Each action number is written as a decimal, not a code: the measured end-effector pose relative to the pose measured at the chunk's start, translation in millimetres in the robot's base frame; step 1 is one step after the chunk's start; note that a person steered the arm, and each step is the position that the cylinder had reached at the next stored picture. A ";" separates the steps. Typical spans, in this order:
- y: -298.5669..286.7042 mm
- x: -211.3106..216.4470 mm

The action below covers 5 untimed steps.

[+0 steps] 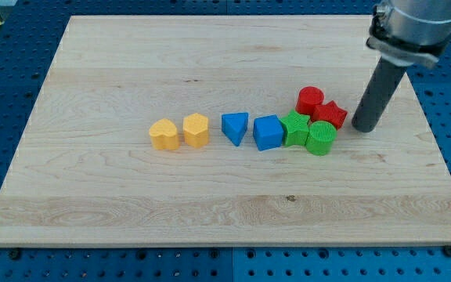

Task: Separate the green blocks from the red blocks

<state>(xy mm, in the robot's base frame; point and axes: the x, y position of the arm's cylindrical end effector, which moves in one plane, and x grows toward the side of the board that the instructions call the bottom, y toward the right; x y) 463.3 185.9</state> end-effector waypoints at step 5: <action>-47.1 4.3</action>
<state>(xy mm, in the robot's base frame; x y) 467.6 138.8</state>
